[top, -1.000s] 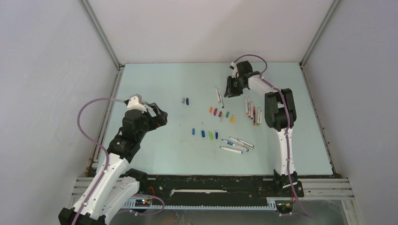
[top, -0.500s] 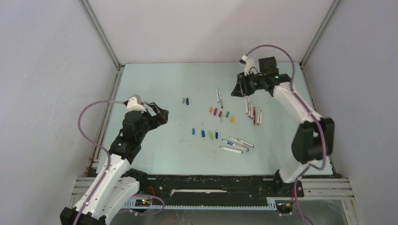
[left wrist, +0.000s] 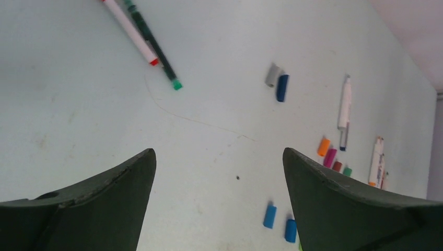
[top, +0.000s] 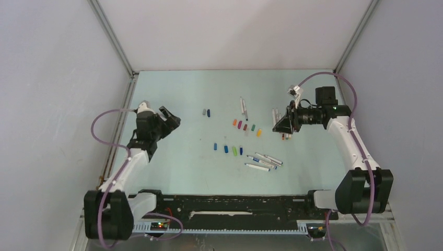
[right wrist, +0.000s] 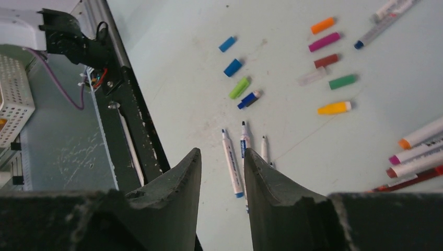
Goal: Open the pen caps
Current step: Place the pen at the center of the board, then pick up the pen from the center of the board.
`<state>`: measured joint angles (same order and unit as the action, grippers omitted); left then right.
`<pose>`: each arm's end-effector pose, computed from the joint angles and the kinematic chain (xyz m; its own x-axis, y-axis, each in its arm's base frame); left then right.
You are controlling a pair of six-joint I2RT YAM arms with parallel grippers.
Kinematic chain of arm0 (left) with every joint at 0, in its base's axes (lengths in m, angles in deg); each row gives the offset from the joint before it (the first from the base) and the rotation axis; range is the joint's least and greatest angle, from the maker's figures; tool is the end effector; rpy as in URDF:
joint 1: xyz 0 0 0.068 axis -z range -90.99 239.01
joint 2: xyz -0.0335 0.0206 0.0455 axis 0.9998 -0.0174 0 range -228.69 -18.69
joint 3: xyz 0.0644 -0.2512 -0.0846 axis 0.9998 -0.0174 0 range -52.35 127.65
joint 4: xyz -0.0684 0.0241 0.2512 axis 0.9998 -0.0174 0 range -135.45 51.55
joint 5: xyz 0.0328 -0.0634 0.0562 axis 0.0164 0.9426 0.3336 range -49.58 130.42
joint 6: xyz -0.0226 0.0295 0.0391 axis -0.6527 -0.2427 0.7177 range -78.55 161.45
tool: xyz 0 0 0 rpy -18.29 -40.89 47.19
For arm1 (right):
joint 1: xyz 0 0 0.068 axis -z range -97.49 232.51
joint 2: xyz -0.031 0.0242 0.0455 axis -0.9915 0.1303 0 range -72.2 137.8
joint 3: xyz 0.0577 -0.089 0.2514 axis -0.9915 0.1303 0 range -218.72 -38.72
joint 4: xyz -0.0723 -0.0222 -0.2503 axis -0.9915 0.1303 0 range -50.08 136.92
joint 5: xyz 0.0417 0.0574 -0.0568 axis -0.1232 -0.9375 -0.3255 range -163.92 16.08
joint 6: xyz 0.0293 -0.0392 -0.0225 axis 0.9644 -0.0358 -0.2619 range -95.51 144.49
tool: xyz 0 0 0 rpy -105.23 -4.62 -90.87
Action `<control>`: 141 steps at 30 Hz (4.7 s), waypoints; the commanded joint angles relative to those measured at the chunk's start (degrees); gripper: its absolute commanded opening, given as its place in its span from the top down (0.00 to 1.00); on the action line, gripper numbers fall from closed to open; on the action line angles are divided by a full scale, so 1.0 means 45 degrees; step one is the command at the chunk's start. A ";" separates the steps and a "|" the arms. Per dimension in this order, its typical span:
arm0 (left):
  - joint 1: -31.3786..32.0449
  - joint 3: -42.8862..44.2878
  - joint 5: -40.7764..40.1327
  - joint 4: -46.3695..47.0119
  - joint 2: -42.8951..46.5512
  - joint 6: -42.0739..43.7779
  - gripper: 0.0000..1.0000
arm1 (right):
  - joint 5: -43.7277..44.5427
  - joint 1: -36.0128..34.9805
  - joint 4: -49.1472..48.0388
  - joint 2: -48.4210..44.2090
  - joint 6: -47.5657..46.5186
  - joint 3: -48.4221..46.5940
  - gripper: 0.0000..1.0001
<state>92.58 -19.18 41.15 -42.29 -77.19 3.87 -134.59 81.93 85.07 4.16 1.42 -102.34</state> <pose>0.2244 -0.0145 0.2345 -0.4304 -0.5841 -0.6882 -0.2384 0.8089 -0.5375 0.2582 0.0336 0.2972 -0.5957 -0.1981 -0.7784 -0.7628 0.4429 0.4710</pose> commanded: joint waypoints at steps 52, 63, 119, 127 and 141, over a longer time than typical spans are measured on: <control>-0.1819 1.2239 -0.1754 -0.7976 -1.2785 0.0924 0.63 | -0.1249 -0.0122 0.0324 -0.0638 -0.0684 -0.0102 0.62; -0.1824 1.2517 -0.1731 -0.8209 -1.3179 0.0829 0.66 | -0.1268 -0.0115 0.0320 -0.0628 -0.0686 -0.0112 0.62; -0.1574 0.3195 0.0440 -0.3413 -0.5456 -0.0485 1.00 | -0.2558 0.0012 0.0743 -0.1050 -0.0917 -0.0114 0.62; -0.0921 0.0769 0.2422 -0.0757 -0.2109 -0.0860 1.00 | -0.3310 -0.0089 0.1339 -0.1012 -0.1809 -0.0115 0.62; 0.2902 -0.1713 0.4613 0.7121 0.0650 -0.2065 1.00 | -0.5154 -0.0728 0.2773 -0.0792 -0.4622 0.0135 0.62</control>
<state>101.50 -25.10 58.07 -25.13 -75.51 -3.58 -152.36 79.07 96.04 0.11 -14.60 -102.21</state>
